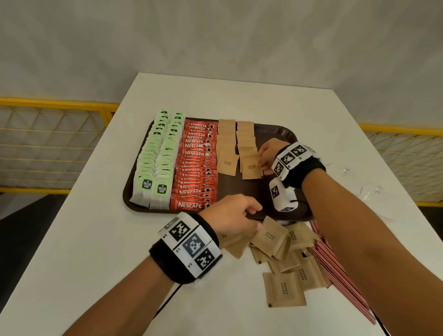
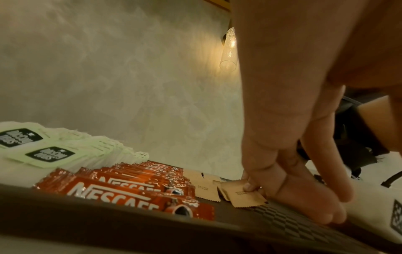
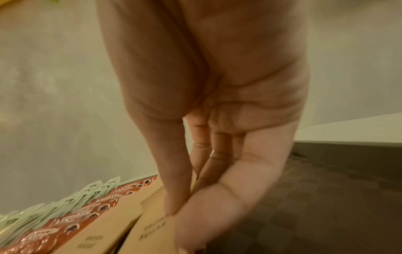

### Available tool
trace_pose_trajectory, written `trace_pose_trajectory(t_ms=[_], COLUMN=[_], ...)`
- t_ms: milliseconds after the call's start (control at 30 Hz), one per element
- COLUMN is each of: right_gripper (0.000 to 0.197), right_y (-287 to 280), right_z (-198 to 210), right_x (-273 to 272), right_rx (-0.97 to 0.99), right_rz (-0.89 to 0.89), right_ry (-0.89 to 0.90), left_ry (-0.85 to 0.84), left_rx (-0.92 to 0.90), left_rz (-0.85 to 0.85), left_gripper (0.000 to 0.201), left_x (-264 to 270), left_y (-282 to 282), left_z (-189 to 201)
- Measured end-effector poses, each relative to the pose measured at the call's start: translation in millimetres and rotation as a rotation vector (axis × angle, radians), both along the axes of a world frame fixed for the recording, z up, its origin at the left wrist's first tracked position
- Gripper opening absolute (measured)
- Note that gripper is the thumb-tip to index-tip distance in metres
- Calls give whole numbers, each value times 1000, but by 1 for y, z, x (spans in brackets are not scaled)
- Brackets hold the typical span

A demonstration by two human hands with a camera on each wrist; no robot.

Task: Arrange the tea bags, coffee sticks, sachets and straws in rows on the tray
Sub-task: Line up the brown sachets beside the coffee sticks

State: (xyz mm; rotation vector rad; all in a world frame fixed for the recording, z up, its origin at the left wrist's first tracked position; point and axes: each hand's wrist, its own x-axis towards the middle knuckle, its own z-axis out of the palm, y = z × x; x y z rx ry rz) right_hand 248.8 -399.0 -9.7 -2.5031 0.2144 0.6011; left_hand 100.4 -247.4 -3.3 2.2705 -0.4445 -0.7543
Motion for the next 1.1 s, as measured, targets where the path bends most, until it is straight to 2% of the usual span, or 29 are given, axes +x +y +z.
trace_pose_trajectory(t_ms=[200,333,400,567,733,1100], right_gripper=[16,32,33,17,27,22], right_y=[1,-7,-4,22,36,38], right_z=[-18,-39,-33,2,-1,-3], right_x=[16,34,30,-5,-11,-8], right_rx=[-39,-102,-147,-148,-151,-222], right_rz=[-18,8,34,75,170,224], right_ry=[-83,-77,-62,-161,-132,-164], left_ry=[-12,1,4,18,29,11], left_rx=[25,19,19,0,-21,-48], left_rz=[19,25,28,39,54,67], left_gripper=[50,51,51,50,50,48], left_x=[-1,-1,0,0,1,1], left_y=[5,5,5,4,3,8], left_z=[-2,-1,-1,0,0,4])
